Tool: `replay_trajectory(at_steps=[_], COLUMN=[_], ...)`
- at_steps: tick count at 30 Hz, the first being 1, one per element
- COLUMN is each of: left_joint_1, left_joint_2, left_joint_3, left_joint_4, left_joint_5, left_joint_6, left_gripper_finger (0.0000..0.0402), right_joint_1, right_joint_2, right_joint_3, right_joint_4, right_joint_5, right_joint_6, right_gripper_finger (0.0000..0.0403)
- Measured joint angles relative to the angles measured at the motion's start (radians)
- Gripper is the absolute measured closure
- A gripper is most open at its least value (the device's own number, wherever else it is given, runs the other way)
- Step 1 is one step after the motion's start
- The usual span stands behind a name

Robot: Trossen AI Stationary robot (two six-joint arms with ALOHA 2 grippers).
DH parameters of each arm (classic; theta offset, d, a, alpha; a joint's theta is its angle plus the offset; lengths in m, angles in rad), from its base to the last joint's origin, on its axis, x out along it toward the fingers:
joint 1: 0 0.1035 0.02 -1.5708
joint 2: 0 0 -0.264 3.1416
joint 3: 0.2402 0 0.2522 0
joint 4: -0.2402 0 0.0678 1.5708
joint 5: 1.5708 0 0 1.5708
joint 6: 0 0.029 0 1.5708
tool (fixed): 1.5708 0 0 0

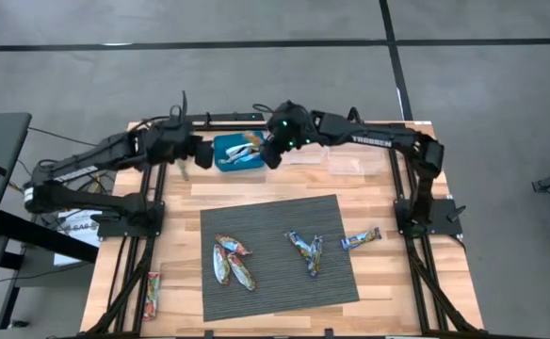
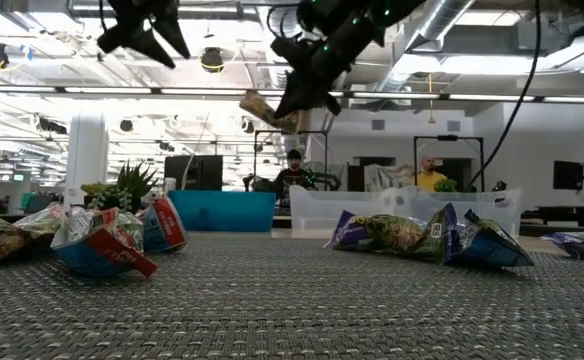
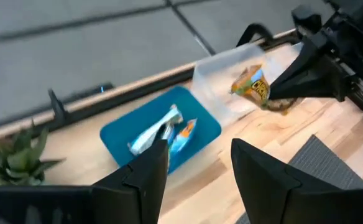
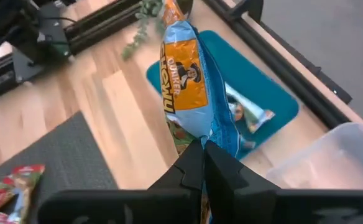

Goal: Pick and place Granola Bars by type
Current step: Put the orange granola bar into the blue bin, then put the blue granola bar into the right transparent bin

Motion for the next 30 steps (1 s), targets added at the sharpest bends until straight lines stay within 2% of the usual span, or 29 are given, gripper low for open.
replay_trajectory(at_steps=[5,9,16,24,30], left_joint_1=[0.129,0.167,0.17,0.169,0.168], left_joint_2=[0.048,0.096,0.114,0.112,0.112], left_joint_3=[0.0,0.0,0.0,0.0,0.0], left_joint_4=[-0.021,-0.038,-0.045,-0.045,-0.043], left_joint_5=[0.206,0.298,0.316,0.316,0.365], left_joint_6=[-0.025,-0.004,0.012,0.01,0.04], left_gripper_finger=[0.0233,0.0233,0.0233,0.0233,0.0233], right_joint_1=[-0.036,-0.04,-0.047,-0.068,-0.056], right_joint_2=[0.093,0.154,0.207,0.208,0.168], right_joint_3=[0.085,0.146,0.2,0.2,0.2], right_joint_4=[-0.005,-0.027,-0.056,-0.041,-0.11], right_joint_5=[-0.083,-0.085,-0.085,-0.084,-0.083], right_joint_6=[-0.03,-0.05,-0.065,-0.067,-0.122], right_gripper_finger=[0.0403,0.0402,0.0384,0.0294,0.0251])
